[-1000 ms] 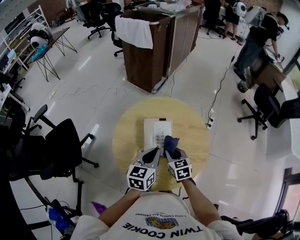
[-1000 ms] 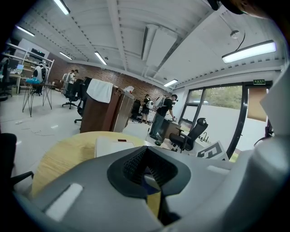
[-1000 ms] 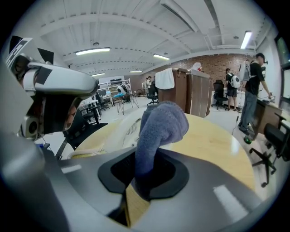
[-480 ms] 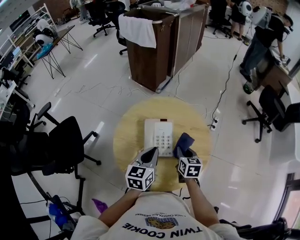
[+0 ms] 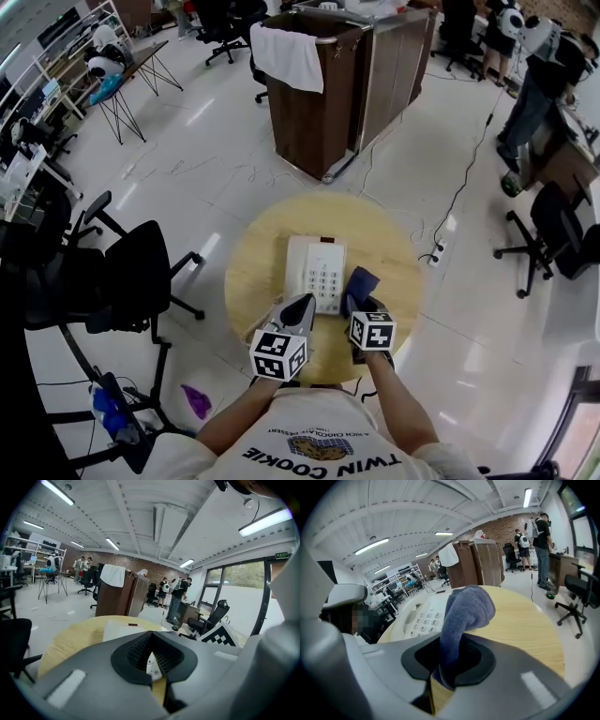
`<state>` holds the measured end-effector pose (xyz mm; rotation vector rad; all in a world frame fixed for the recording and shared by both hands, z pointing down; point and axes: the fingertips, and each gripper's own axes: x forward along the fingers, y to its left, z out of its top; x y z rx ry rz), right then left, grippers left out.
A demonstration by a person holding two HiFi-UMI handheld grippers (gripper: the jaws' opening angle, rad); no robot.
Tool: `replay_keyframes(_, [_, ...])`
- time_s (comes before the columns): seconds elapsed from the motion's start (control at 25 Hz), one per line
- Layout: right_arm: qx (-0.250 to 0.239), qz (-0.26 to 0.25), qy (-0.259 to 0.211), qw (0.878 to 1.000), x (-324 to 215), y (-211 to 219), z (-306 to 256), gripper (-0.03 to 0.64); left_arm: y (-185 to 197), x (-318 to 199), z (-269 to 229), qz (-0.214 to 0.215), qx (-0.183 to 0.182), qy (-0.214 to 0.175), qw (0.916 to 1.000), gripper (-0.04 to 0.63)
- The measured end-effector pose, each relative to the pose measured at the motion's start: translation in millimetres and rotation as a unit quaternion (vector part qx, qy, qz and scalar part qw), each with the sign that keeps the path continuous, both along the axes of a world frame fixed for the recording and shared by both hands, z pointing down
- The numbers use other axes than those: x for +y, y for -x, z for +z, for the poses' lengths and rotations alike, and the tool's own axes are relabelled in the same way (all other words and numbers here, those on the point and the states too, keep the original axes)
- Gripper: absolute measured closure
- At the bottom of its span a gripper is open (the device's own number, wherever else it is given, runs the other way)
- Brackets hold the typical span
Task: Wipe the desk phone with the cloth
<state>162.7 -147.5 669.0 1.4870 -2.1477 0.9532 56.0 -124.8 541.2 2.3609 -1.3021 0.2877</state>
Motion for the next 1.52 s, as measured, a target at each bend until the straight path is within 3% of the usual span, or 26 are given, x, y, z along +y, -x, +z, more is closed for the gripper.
replay_keyframes(0.28, [-0.002,0.001,0.007,1.0,-31,-7,-2,0.551,8,-7,-2,-0.002,-0.001,-0.003,1.0,0.603])
replay_keyframes(0.8, [0.039,-0.005,0.006,0.999,-89,-9,-19,0.551,17,-22,-1,0.036,0.02,0.003,0.9992,0.603])
replay_keyframes(1.08, [0.069,-0.023,0.009,0.997,-110,-14,-21,0.551,24,-28,0,0.036,0.028,0.007,0.9989,0.603])
replay_keyframes(1.52, [0.075,-0.048,0.039,0.995,-148,-19,-25,0.551,32,-30,1,0.029,0.041,0.015,0.9987,0.603])
